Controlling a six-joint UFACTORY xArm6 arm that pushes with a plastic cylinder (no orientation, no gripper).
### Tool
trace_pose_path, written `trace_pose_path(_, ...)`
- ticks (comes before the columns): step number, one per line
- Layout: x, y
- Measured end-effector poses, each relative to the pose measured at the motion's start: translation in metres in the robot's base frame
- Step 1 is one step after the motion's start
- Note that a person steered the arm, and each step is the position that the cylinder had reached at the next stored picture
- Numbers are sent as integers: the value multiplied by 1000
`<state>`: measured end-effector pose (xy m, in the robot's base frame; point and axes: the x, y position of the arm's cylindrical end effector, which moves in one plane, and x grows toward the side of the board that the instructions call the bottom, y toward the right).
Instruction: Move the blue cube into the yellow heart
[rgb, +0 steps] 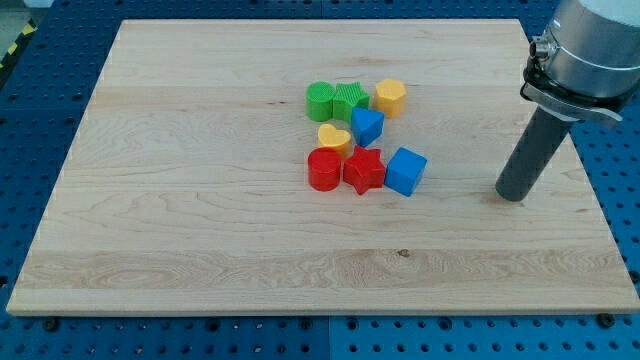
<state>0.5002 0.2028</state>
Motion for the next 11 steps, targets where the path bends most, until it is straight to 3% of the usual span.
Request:
trace_pose_path(2,-2,-4)
trace_pose_path(5,-15,-98)
trace_pose_path(11,-20,-197)
